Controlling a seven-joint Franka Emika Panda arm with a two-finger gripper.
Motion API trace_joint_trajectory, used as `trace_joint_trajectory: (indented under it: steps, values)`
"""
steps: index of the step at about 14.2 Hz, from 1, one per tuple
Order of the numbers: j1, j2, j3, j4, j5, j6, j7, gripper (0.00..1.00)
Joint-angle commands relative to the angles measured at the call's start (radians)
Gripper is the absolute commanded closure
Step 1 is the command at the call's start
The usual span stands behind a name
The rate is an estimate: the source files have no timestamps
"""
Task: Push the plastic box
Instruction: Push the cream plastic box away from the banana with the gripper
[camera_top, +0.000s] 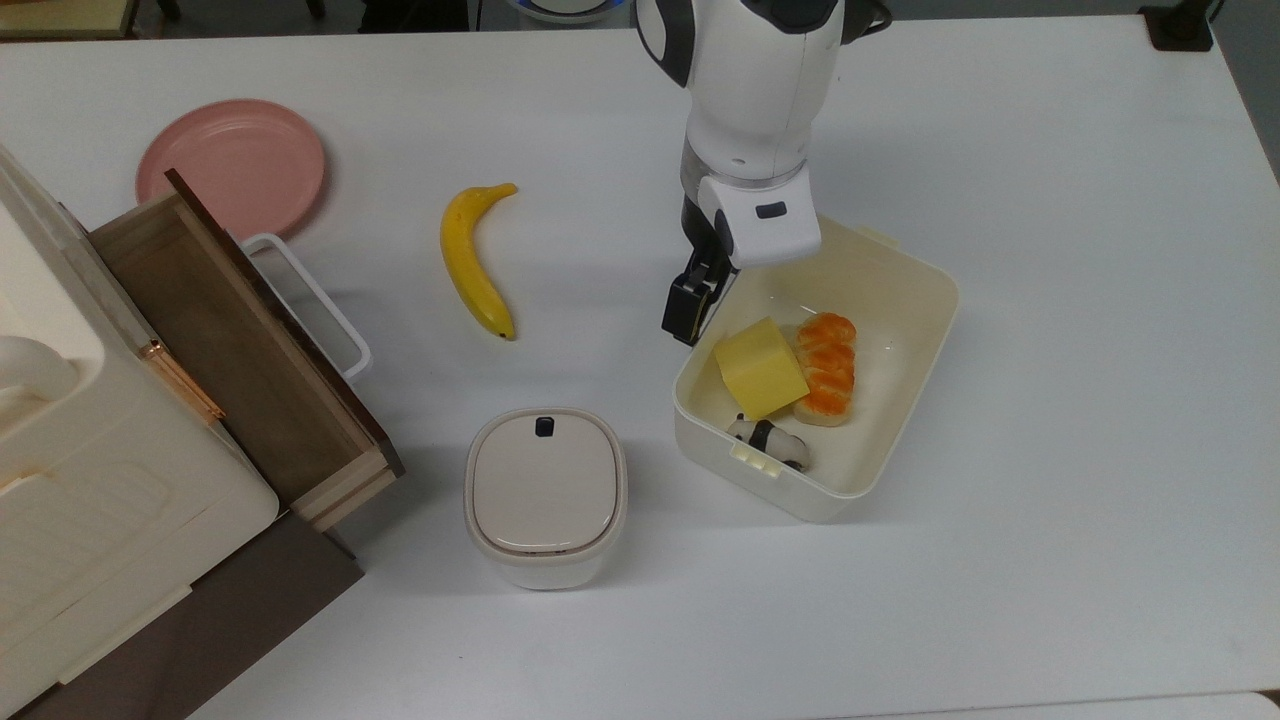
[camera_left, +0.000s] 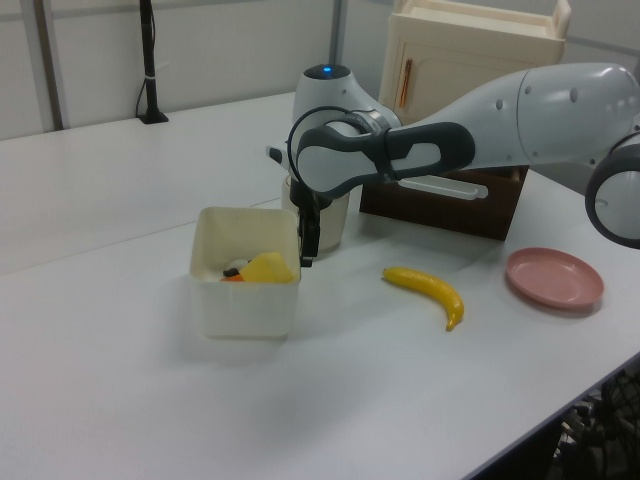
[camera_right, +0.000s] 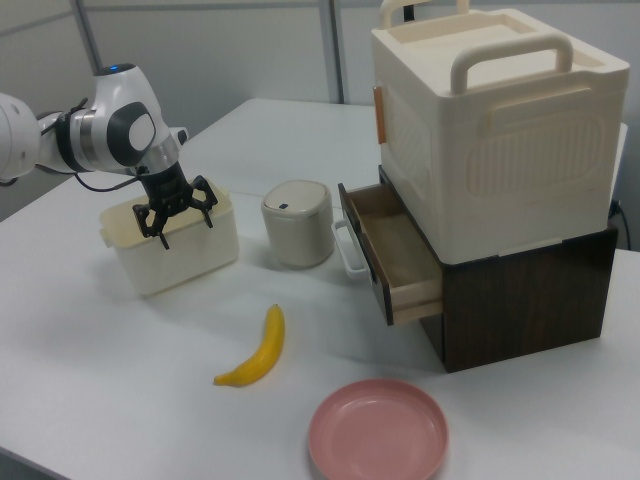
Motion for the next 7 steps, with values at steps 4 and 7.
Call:
trace_joint_trajectory:
  steps: [4, 7]
  values:
    - [0.012, -0.032, -0.001, -0.007, -0.019, 0.016, 0.038, 0.00]
    - [-0.034, -0.161, -0.001, -0.171, -0.020, -0.008, 0.035, 0.00]
